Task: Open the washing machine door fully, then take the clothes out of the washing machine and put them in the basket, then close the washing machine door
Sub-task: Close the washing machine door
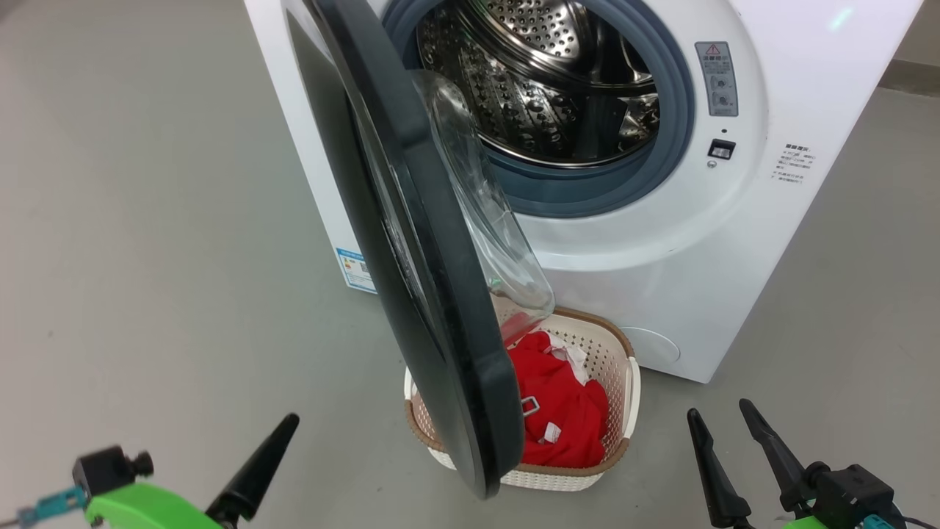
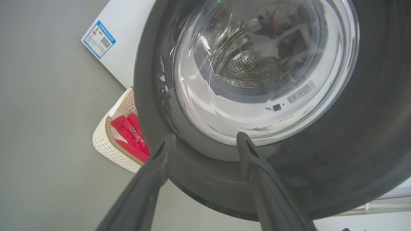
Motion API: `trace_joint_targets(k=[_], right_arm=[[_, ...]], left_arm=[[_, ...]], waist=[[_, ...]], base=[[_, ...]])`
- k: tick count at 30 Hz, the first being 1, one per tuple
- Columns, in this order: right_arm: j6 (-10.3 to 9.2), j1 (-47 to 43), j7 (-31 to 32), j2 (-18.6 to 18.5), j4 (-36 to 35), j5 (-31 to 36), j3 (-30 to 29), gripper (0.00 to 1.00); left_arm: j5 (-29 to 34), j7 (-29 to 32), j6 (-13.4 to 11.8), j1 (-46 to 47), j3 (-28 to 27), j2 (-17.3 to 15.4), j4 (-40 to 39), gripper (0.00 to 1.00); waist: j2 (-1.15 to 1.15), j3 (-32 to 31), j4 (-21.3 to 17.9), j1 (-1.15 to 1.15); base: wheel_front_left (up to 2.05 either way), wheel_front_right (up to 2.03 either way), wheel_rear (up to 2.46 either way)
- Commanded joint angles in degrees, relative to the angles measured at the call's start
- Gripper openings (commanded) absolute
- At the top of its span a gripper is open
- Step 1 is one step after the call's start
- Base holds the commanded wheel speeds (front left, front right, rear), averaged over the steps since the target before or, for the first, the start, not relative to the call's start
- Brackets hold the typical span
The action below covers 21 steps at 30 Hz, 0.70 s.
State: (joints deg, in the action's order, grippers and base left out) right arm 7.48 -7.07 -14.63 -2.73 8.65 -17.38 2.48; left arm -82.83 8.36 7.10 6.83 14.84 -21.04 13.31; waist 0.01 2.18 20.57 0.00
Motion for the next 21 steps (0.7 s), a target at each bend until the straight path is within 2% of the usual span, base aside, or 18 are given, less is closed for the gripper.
trace_joint_targets(k=[1, 6, 21], right_arm=[[0.01, 0.38, -0.37, -0.27, -1.17, 0.57, 1.4, 1.0], [0.01, 0.57, -0.37, -0.26, -1.15, 0.63, 1.51, 1.0], [0.01, 0.69, -0.37, -0.39, -0.68, 0.54, 2.11, 1.0]], left_arm=[[0.19, -1.27, 0.38, 0.76, -2.04, -1.25, -0.74, 1.0], [-0.33, -5.39, 0.38, -1.4, -0.6, 0.28, -0.1, 1.0], [4.22, -20.28, 0.38, -2.75, 5.99, 1.19, 7.56, 1.0]], waist=[[-0.01, 0.01, 0.05, 0.0], [-0.01, 0.34, 0.15, 0.0], [-0.01, 0.52, 0.18, 0.0]], base=[[0.0, 0.0, 0.0], [0.0, 0.0, 0.0], [0.0, 0.0, 0.0]])
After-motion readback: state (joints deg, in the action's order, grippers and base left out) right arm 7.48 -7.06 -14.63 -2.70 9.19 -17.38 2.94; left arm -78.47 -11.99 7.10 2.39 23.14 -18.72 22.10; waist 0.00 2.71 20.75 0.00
